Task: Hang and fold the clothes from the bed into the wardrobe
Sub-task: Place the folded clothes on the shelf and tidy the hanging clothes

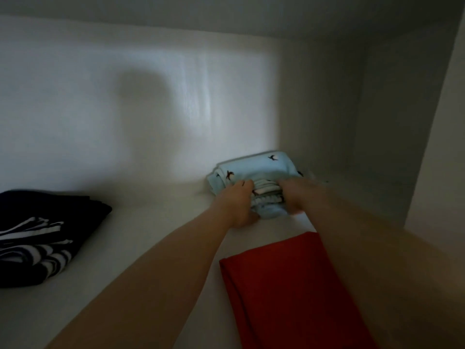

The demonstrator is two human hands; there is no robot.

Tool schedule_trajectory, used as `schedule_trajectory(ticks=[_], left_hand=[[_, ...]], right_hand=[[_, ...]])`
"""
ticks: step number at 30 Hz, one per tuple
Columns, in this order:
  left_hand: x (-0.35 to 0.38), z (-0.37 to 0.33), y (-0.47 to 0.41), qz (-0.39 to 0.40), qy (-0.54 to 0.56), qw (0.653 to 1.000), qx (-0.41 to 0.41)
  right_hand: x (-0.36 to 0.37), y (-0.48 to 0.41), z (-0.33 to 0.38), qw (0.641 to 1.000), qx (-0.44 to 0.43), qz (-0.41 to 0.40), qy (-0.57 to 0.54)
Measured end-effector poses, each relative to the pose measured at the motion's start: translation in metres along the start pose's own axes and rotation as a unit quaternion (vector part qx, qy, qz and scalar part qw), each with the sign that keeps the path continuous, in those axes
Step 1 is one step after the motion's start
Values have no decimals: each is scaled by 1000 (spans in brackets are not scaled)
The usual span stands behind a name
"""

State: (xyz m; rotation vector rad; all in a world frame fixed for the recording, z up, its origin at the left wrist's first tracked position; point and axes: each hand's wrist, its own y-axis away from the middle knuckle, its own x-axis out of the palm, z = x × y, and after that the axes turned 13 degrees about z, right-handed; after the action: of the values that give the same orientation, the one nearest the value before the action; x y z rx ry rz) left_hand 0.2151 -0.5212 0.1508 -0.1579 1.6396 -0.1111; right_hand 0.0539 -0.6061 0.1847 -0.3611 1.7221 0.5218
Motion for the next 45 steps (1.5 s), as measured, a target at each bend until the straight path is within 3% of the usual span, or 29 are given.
schedule_trajectory(ticks=[5,15,22,31,34,36,38,41,45], left_hand=[[-5,13,24,6,20,999,-36],[-63,60,101,149,-87,967,-188],[-75,112,164,155,-101,951,-246],[-68,121,193,132,-85,943,-294],[-65,104,195,134,-73,931,-332],[-68,82,194,134,-73,918,-365],[-73,56,191,85,-68,922,-371],[-79,10,186,52,-43,935,-348],[-83,-56,185,101,-20,961,-258]], right_hand=[[-8,11,20,999,-8,-4,48],[-28,54,122,994,-93,0,65],[-32,73,194,982,-172,-30,74],[-21,88,220,979,-178,-77,67],[-24,93,216,983,-171,-55,37],[-31,97,211,984,-178,-3,10],[-40,104,202,978,-198,60,-41],[-52,119,177,975,-183,76,-100],[-56,139,132,987,-144,67,-32]])
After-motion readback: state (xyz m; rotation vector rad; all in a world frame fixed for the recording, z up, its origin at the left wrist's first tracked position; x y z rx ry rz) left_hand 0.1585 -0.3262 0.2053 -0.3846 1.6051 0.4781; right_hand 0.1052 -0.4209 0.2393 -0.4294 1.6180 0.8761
